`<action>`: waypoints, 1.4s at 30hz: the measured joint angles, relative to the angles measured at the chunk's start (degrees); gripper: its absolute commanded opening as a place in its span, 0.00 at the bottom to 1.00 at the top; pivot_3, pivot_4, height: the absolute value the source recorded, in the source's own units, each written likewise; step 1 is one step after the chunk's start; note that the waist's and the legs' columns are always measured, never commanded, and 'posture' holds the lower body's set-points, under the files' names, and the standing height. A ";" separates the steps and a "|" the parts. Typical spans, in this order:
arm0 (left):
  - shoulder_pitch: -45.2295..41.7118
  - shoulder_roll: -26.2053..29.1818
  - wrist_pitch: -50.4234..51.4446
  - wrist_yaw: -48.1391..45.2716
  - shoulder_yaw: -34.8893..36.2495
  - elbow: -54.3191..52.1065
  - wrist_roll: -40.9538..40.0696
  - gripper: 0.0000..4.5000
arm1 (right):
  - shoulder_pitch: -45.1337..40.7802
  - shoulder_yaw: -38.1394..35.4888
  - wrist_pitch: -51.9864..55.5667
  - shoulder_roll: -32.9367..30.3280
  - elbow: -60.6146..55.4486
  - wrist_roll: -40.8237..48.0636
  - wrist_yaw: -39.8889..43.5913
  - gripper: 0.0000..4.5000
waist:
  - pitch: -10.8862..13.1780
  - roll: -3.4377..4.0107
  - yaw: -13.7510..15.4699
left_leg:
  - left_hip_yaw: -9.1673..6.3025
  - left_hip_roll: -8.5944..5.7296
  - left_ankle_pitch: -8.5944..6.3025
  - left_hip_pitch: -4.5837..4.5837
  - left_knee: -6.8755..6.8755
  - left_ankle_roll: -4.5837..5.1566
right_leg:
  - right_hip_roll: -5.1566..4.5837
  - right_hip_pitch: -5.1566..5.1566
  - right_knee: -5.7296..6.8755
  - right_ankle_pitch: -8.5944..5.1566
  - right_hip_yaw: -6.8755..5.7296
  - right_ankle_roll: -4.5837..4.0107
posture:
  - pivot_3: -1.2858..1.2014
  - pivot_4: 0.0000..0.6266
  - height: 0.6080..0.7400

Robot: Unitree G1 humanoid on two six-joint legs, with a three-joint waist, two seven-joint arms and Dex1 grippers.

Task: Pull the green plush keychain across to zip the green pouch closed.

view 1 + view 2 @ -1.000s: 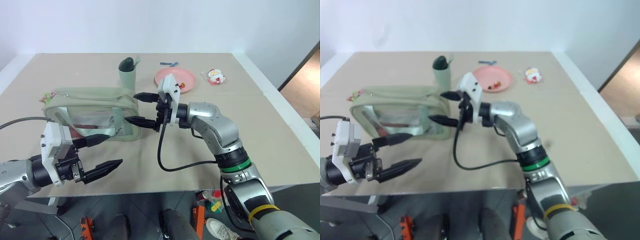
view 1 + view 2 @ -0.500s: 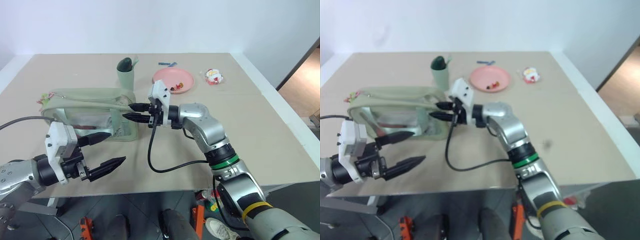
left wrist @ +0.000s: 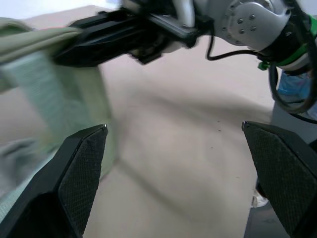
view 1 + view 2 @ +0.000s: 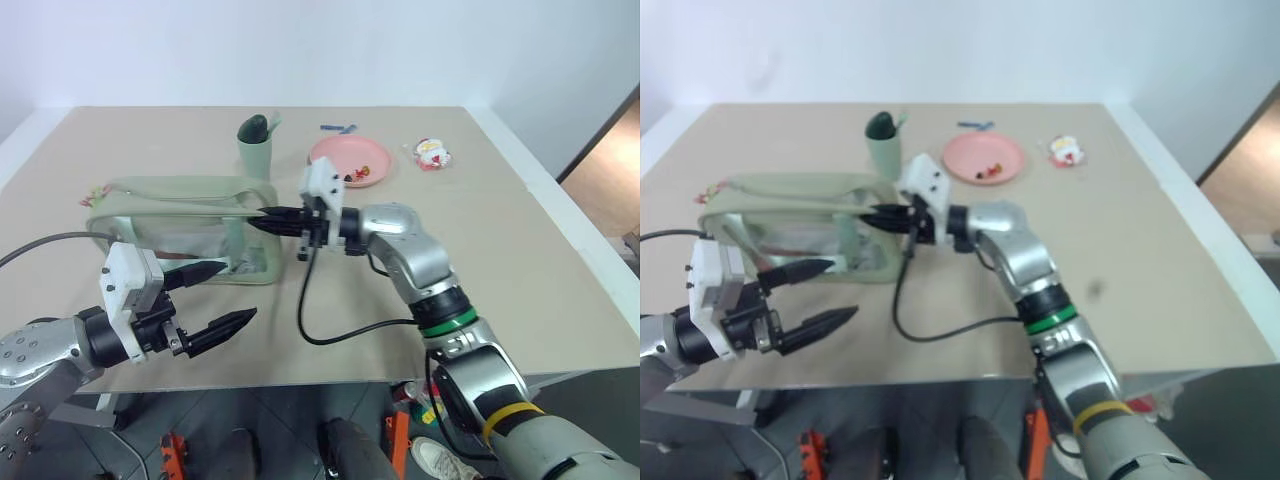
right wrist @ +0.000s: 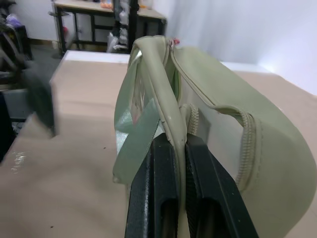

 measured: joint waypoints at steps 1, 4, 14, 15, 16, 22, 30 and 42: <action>-0.16 -0.01 0.00 0.15 0.00 0.22 0.02 1.00 | 0.84 -1.03 0.00 -1.94 -1.48 0.80 1.10 0.01 | 0.00 0.00 0.05 | 0.01 -0.04 0.00 -0.02 0.00 0.00 | -0.07 -0.01 0.00 -0.02 0.01 0.04 | 0.52 0.24 1.00; -0.39 0.00 0.00 0.15 0.03 0.40 0.25 1.00 | 3.90 -4.82 -0.24 -9.19 -5.01 2.98 4.60 0.01 | 0.01 0.01 0.12 | 0.08 -0.14 -0.01 -0.05 0.00 -0.01 | -0.26 0.00 -0.03 -0.07 0.02 0.13 | 0.52 0.24 1.00; -0.25 -0.05 -0.01 0.16 -0.10 0.39 1.38 1.00 | 12.20 -14.87 -4.07 -24.25 -3.80 2.35 5.22 0.01 | 0.03 0.04 -0.28 | 0.11 -0.21 0.00 0.12 0.01 -0.01 | -0.17 0.03 0.00 -0.02 0.13 0.11 | 0.52 0.24 1.00; -0.25 -0.07 -0.08 0.14 -0.22 0.39 1.63 1.00 | 13.17 -15.44 -3.90 -24.26 -4.08 2.37 4.02 0.01 | 0.03 0.04 -0.29 | 0.09 -0.19 0.00 0.12 0.01 0.00 | -0.14 0.05 0.00 -0.01 0.14 0.11 | 0.52 0.24 1.00; -0.24 -0.09 -0.10 0.14 -0.34 0.39 1.86 1.00 | 13.91 -15.71 -3.54 -24.26 -4.54 2.47 3.10 0.01 | 0.03 0.04 -0.28 | 0.09 -0.18 0.00 0.13 0.01 0.00 | -0.12 0.05 0.01 -0.01 0.15 0.11 | 0.52 0.24 1.00; -1.92 -0.14 -0.15 0.15 -0.73 0.90 1.93 1.00 | 18.24 -16.95 -2.47 -23.66 -10.03 3.69 -1.01 0.01 | 0.03 0.04 -0.27 | 0.15 -0.18 0.00 0.12 0.06 0.00 | -0.12 0.06 0.00 0.03 0.24 0.18 | 0.52 0.24 1.00; -3.84 0.05 -0.16 -0.28 -1.54 2.90 2.26 1.00 | 20.91 -19.98 -2.66 -23.47 -13.47 5.45 -3.24 0.01 | 0.04 0.04 -0.23 | 0.13 -0.19 0.00 0.10 0.08 0.00 | -0.13 0.07 0.00 0.04 0.23 0.20 | 0.52 0.24 1.00; -5.42 0.16 -0.12 -1.18 -2.48 3.48 3.54 1.00 | 23.86 -20.00 -5.96 -21.64 -14.88 6.21 -4.33 0.01 | 0.04 0.05 -0.30 | 0.14 -0.14 0.00 0.13 0.08 0.00 | -0.05 0.06 0.00 0.07 0.25 0.18 | 0.52 0.24 1.00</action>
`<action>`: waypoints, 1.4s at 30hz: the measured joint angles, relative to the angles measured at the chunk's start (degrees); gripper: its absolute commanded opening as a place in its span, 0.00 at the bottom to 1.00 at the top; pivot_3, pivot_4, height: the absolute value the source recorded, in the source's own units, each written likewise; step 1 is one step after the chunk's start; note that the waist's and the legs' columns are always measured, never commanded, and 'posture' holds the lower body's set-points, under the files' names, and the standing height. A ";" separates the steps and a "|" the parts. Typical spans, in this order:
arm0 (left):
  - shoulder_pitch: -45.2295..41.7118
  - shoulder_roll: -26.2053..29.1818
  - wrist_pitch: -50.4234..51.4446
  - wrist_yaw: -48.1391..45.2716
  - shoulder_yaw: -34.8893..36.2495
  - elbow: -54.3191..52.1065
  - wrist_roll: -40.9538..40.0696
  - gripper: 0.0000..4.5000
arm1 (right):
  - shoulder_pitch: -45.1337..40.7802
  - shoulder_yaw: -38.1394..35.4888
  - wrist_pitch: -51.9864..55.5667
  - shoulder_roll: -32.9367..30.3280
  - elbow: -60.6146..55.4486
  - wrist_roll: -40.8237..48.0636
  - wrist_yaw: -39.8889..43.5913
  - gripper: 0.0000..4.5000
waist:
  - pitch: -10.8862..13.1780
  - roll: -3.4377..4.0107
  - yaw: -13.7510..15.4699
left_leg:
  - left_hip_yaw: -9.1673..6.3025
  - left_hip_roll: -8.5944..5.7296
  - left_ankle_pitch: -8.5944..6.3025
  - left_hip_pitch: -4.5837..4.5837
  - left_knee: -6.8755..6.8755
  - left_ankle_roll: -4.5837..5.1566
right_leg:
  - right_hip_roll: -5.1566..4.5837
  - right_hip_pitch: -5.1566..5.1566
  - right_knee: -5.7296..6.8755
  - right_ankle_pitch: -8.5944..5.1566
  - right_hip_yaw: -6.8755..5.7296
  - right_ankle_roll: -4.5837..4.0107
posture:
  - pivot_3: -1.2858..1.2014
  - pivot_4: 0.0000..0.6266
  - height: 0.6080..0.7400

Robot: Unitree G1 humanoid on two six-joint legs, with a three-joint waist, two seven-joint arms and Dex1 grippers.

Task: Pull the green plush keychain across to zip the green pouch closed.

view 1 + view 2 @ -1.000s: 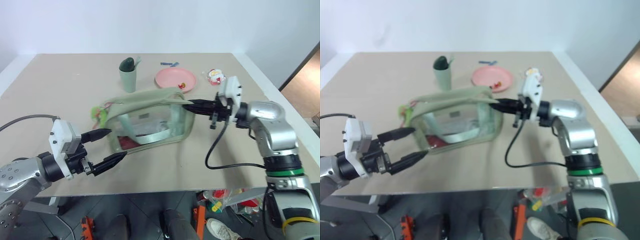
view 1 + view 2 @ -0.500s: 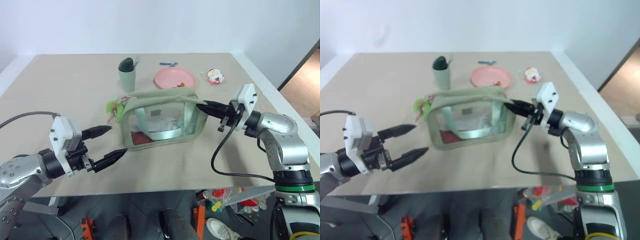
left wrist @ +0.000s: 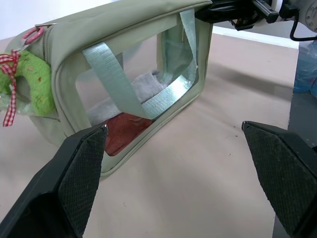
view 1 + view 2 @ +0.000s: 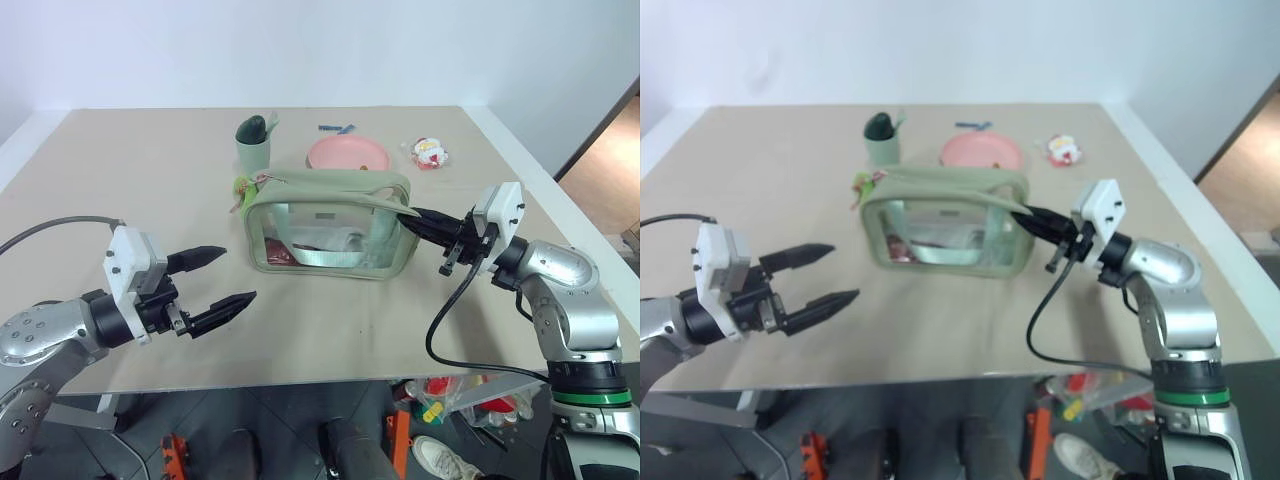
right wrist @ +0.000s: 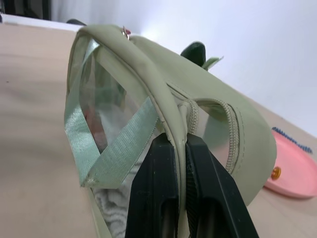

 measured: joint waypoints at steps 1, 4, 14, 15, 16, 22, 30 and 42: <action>0.01 0.01 0.07 -0.02 0.00 0.00 0.07 1.00 | -0.69 0.00 0.22 0.07 0.01 0.39 0.00 0.01 | 0.01 0.02 0.00 | 0.01 0.01 0.00 0.00 0.00 0.00 | 0.01 -0.01 0.00 0.01 0.01 -0.01 | 0.52 0.24 1.00; 0.04 0.09 0.16 -0.26 0.00 0.00 0.19 1.00 | -4.12 -0.05 1.45 0.04 0.00 1.80 -0.01 0.01 | 0.02 0.04 -0.02 | -0.01 0.02 0.00 -0.01 0.01 0.00 | 0.03 -0.01 0.00 0.02 0.00 -0.02 | 0.52 0.24 1.00; 0.09 0.08 0.16 -0.76 -1.12 0.02 1.36 1.00 | -1.44 0.01 0.83 -0.25 -0.69 2.45 2.24 0.01 | 0.03 0.05 0.18 | -0.01 0.01 0.00 -0.06 0.00 0.00 | 0.01 -0.01 -0.01 -0.02 0.00 0.00 | 0.52 0.24 1.00; 0.09 0.08 0.16 -0.85 -1.20 0.03 1.46 1.00 | -1.42 0.01 0.60 -0.27 -0.71 2.45 2.68 0.01 | 0.03 0.05 0.12 | -0.01 0.02 0.00 -0.05 0.00 0.00 | 0.02 -0.02 -0.01 0.00 0.01 0.00 | 0.52 0.24 1.00; 0.09 0.08 0.16 -0.98 -1.23 0.04 1.67 1.00 | -1.37 0.01 0.39 -0.38 -0.72 2.45 3.10 0.01 | 0.03 0.05 0.08 | -0.01 0.02 0.00 -0.02 0.00 0.00 | 0.03 -0.01 0.00 0.01 0.01 -0.01 | 0.52 0.24 1.00; 0.09 0.09 0.16 -1.53 -1.21 1.24 2.33 1.00 | -1.61 0.00 -0.05 -0.53 -1.59 2.86 4.13 0.01 | 0.03 0.05 0.08 | -0.01 0.04 0.00 -0.01 0.00 0.00 | 0.06 -0.02 0.01 0.02 0.00 -0.03 | 0.52 0.24 1.00; 0.09 0.42 0.15 -2.87 -1.24 1.93 3.89 1.00 | -1.06 0.02 -0.41 -0.20 -3.62 3.63 4.11 0.01 | 0.03 0.04 0.11 | -0.02 0.04 0.00 -0.03 -0.01 0.00 | 0.05 0.00 0.00 0.01 -0.01 -0.04 | 0.52 0.24 1.00; 0.39 -2.18 6.91 4.38 4.69 2.68 -12.94 1.00 | 4.14 0.89 -4.63 1.15 -1.98 3.10 5.19 0.01 | 0.03 0.04 -0.09 | 0.01 0.17 0.00 0.14 0.03 0.00 | 0.16 0.05 0.07 0.06 0.02 -0.06 | 0.52 0.24 1.00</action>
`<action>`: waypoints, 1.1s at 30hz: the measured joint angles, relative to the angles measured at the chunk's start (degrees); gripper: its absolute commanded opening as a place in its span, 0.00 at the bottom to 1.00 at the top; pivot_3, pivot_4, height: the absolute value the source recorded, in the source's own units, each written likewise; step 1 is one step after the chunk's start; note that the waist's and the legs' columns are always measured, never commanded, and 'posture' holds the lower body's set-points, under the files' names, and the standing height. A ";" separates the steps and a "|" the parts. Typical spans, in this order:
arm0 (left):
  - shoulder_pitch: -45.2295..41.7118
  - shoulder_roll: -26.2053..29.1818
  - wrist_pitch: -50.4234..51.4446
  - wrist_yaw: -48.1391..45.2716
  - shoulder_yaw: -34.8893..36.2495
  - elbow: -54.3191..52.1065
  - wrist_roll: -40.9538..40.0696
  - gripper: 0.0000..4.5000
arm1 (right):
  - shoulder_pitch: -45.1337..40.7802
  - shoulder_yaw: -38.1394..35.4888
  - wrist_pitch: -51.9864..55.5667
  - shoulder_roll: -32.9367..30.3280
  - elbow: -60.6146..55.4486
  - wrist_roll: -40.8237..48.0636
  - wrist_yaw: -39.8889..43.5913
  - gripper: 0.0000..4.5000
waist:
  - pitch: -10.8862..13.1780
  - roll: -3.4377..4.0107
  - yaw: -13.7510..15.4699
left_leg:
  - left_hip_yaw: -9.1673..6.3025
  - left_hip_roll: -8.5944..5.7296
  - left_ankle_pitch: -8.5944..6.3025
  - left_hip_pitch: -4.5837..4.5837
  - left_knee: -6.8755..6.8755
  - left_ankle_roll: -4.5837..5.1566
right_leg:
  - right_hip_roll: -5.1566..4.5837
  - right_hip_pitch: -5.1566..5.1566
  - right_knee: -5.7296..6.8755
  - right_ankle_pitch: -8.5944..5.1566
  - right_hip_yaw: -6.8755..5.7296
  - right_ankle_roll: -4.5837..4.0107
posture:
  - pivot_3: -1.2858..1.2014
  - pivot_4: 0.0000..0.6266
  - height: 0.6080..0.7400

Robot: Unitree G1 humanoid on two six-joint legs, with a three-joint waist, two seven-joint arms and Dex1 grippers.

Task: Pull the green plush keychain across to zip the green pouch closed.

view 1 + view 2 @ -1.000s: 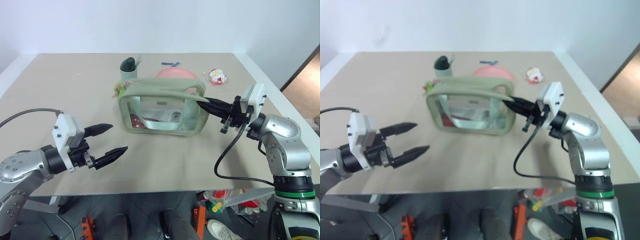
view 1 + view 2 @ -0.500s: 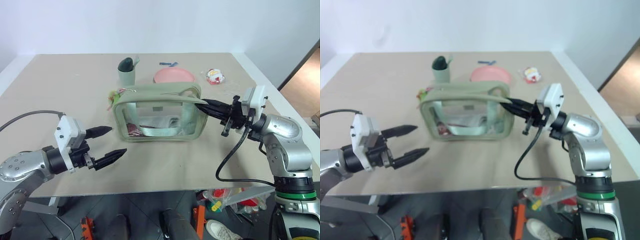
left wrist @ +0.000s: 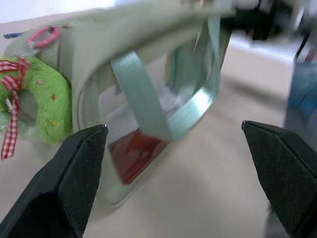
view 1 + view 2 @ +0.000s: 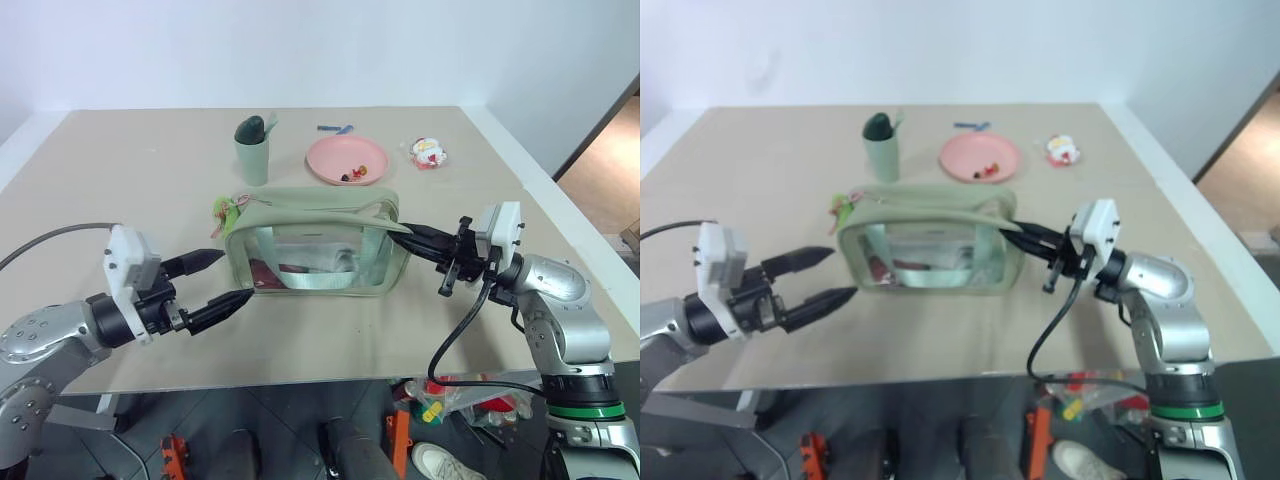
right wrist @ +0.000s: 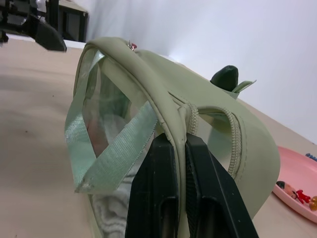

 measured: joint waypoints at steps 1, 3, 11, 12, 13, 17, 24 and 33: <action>0.76 0.25 1.39 1.55 2.13 0.91 -3.66 1.00 | -0.04 0.11 0.67 0.03 -0.02 0.12 -0.24 0.01 | 0.00 0.00 -0.04 | 0.00 0.02 0.00 0.05 -0.02 0.00 | 0.04 0.02 0.02 0.00 0.00 -0.02 | 0.52 0.24 1.00; 1.68 0.57 3.11 4.28 5.51 3.23 -7.83 1.00 | -0.07 0.16 1.74 0.06 -0.13 0.48 -0.67 0.01 | 0.00 0.00 -0.02 | -0.06 0.04 0.00 0.10 -0.02 0.00 | 0.13 0.05 0.03 0.00 -0.02 -0.07 | 0.52 0.24 1.00; -4.14 -2.92 1.68 13.88 7.17 13.46 -6.16 1.00 | 1.06 0.29 2.79 0.38 -2.15 0.47 -1.94 0.01 | -0.02 -0.06 0.03 | 0.03 0.01 0.00 0.35 -0.01 0.00 | 0.15 0.26 0.00 0.01 0.13 -0.11 | 0.52 0.24 1.00; -5.32 -3.45 0.90 14.50 6.35 13.87 -4.82 1.00 | 1.26 0.30 2.82 0.38 -2.36 0.46 -2.18 0.01 | -0.03 -0.07 0.01 | 0.04 0.01 0.00 0.35 -0.01 -0.01 | 0.15 0.26 0.00 0.01 0.15 -0.11 | 0.52 0.24 1.00; -6.71 -4.49 0.17 14.92 5.42 14.51 -3.66 1.00 | 1.52 0.27 2.86 0.37 -2.67 0.46 -2.40 0.01 | -0.03 -0.06 0.03 | 0.07 0.00 0.00 0.39 -0.02 -0.01 | 0.15 0.29 0.00 0.02 0.18 -0.10 | 0.52 0.24 1.00; -11.37 -9.80 -1.81 17.62 2.50 18.52 -0.85 1.00 | 1.94 0.43 2.97 0.38 -3.68 0.43 -2.70 0.01 | -0.03 -0.07 -0.07 | 0.07 0.01 0.00 0.44 -0.07 -0.01 | 0.21 0.29 0.02 0.04 0.22 -0.08 | 0.52 0.24 1.00; -16.29 -17.88 0.42 19.40 -1.76 25.92 -2.42 1.00 | 2.71 0.56 2.98 0.37 -4.46 0.18 -3.45 0.01 | -0.03 -0.08 -0.09 | 0.04 0.01 0.00 0.44 -0.11 -0.01 | 0.26 0.30 0.02 0.05 0.24 -0.06 | 0.52 0.24 1.00; -20.72 -19.04 0.12 16.21 -3.70 34.54 0.71 0.94 | 2.78 0.78 2.97 0.36 -5.01 -0.66 -3.84 0.00 | -0.04 -0.08 -0.10 | 0.03 0.00 0.00 0.46 -0.10 -0.01 | 0.30 0.31 0.02 0.09 0.26 -0.05 | 0.52 0.24 1.00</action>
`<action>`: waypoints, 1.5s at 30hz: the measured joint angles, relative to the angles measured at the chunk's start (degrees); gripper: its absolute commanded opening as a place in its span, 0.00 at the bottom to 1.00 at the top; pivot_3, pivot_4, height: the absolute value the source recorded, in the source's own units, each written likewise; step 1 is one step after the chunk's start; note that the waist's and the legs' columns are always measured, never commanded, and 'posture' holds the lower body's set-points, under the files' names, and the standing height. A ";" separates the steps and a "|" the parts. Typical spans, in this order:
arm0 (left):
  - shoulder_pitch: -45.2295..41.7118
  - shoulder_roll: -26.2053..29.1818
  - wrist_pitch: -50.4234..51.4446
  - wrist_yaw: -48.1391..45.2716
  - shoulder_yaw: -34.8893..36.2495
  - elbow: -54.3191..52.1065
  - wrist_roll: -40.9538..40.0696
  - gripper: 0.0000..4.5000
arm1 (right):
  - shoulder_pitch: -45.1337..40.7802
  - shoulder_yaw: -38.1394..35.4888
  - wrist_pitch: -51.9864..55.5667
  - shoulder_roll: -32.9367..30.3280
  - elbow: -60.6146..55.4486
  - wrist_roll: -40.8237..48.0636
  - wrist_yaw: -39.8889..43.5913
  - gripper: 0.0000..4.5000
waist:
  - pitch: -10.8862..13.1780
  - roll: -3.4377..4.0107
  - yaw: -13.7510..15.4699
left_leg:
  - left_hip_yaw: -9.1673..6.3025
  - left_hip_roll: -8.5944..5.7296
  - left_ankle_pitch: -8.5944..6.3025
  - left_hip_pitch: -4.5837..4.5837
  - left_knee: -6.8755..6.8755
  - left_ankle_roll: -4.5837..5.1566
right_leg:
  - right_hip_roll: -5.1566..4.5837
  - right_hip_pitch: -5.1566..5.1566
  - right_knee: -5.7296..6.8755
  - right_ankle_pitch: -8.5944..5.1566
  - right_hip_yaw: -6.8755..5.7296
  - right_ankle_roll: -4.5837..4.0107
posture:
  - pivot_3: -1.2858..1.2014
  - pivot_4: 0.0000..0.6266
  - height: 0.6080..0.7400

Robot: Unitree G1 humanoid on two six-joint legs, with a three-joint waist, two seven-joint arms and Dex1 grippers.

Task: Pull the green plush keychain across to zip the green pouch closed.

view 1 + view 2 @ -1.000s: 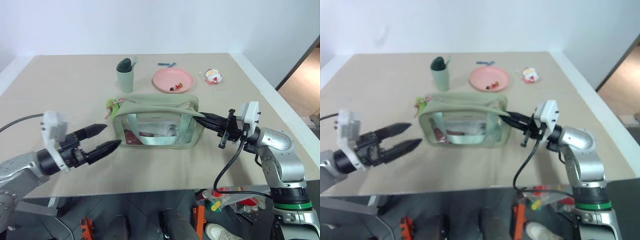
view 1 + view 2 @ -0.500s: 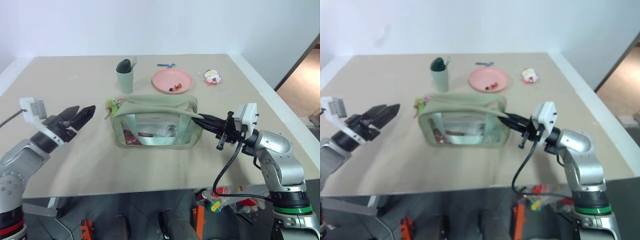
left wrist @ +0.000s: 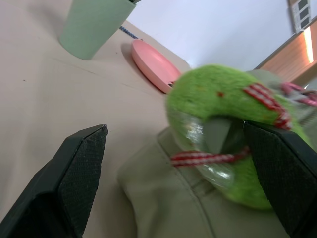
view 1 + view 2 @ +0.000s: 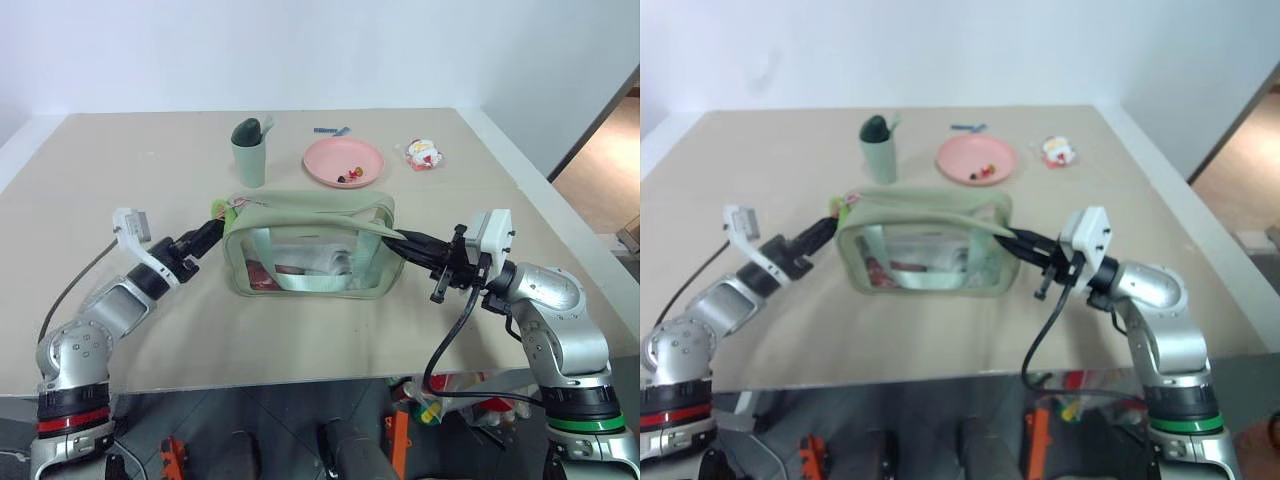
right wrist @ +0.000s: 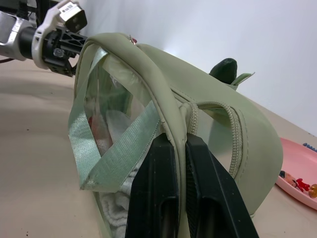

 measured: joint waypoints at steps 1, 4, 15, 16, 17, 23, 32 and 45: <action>-0.33 -0.08 -0.04 -0.57 0.00 0.64 0.24 0.89 | 0.00 0.00 0.00 0.00 -0.06 0.00 -0.01 0.00 | 0.00 0.00 0.00 | 0.00 0.00 0.00 0.00 0.00 0.00 | 0.00 0.00 0.00 0.00 0.00 0.00 | 0.52 0.24 1.00; -1.93 -1.27 -0.21 -3.21 -0.62 2.99 1.24 0.68 | 0.01 0.02 0.01 -0.02 -0.48 -0.05 -0.07 0.00 | 0.00 0.00 0.01 | 0.00 -0.01 0.00 -0.02 0.00 0.00 | 0.00 0.00 -0.01 0.00 0.00 0.00 | 0.52 0.24 1.00; -3.58 -3.17 0.13 -7.94 -0.41 4.60 1.74 0.00 | 0.18 0.68 0.02 -0.30 -0.63 -0.44 -0.11 0.00 | 0.00 -0.01 0.00 | 0.00 -0.02 0.00 -0.02 0.00 0.00 | -0.02 0.00 -0.01 0.03 0.02 0.07 | 0.52 0.24 1.00; -3.58 -3.17 0.59 -7.82 -0.08 4.12 1.06 0.00 | 0.21 0.68 0.02 -0.37 -0.69 -0.51 -0.11 0.00 | 0.00 -0.01 0.00 | -0.01 -0.02 0.00 -0.03 0.00 0.00 | -0.02 -0.01 -0.01 0.03 0.02 0.07 | 0.52 0.24 1.00; -3.58 -3.13 1.01 -7.73 0.21 3.40 0.71 0.00 | 0.22 0.68 0.02 -0.44 -0.70 -0.55 -0.11 0.00 | 0.01 -0.01 0.00 | -0.01 -0.02 0.00 -0.03 0.00 0.00 | -0.02 -0.01 -0.01 0.03 0.01 0.07 | 0.52 0.24 1.00; -3.61 0.88 4.76 -5.16 2.30 -5.68 -4.07 0.00 | 0.26 0.69 0.21 -0.75 -0.96 -0.57 -0.10 0.00 | 0.02 -0.02 0.00 | -0.01 0.01 -0.01 -0.04 -0.03 -0.01 | -0.01 -0.04 -0.01 0.04 0.02 0.09 | 0.52 0.24 1.00; -16.04 4.49 7.72 4.16 1.06 -12.96 -13.87 0.00 | 0.15 0.67 0.24 -1.47 -0.97 -0.56 -0.04 0.00 | 0.06 -0.10 0.15 | 0.02 -0.08 0.00 -0.01 0.02 -0.01 | -0.08 0.04 -0.05 0.04 0.07 0.09 | 0.52 0.24 1.00; -21.33 -2.39 6.56 -1.39 -16.79 -6.86 1.83 0.08 | -0.23 1.24 -0.21 -1.32 -0.87 -1.14 -0.13 0.00 | 0.07 -0.10 0.12 | -0.06 -0.09 0.00 -0.04 -0.08 -0.02 | 0.00 -0.02 -0.05 0.12 0.06 0.26 | 0.52 0.24 1.00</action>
